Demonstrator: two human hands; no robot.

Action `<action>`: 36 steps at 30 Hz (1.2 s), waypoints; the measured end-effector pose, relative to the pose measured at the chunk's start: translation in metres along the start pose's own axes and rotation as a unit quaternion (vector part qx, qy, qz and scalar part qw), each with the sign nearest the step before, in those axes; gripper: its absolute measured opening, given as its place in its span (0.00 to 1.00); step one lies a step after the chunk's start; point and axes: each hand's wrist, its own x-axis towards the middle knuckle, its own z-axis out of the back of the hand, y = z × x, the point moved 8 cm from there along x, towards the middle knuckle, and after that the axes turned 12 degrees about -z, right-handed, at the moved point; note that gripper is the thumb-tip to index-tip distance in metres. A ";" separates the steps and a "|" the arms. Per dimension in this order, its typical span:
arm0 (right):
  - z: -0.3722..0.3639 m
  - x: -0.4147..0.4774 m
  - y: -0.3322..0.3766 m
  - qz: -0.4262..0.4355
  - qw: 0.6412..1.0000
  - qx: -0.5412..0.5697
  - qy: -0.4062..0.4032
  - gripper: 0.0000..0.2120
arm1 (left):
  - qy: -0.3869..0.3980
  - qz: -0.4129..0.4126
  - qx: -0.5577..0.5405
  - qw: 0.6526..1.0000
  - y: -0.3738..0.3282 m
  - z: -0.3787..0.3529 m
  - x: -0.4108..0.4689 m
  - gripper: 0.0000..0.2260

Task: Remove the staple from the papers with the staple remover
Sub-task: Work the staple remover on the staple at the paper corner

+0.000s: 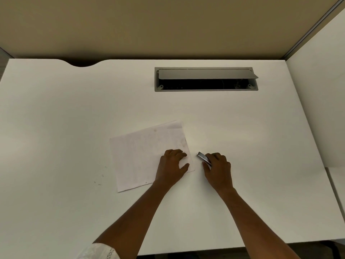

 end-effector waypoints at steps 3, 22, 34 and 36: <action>-0.002 0.000 0.002 0.001 0.999 0.047 0.018 0.09 | 0.053 -0.039 0.049 0.997 0.000 -0.019 -0.005 0.27; -0.012 -0.018 0.019 0.092 0.993 0.040 0.068 0.11 | 0.095 -0.037 0.079 0.992 0.007 -0.033 -0.007 0.24; -0.018 -0.005 0.020 0.106 0.982 0.087 0.127 0.12 | 0.092 -0.022 0.088 0.992 0.013 -0.030 -0.008 0.24; -0.018 -0.004 0.020 0.108 0.981 0.089 0.135 0.11 | 0.085 -0.019 0.082 0.993 0.014 -0.031 -0.008 0.25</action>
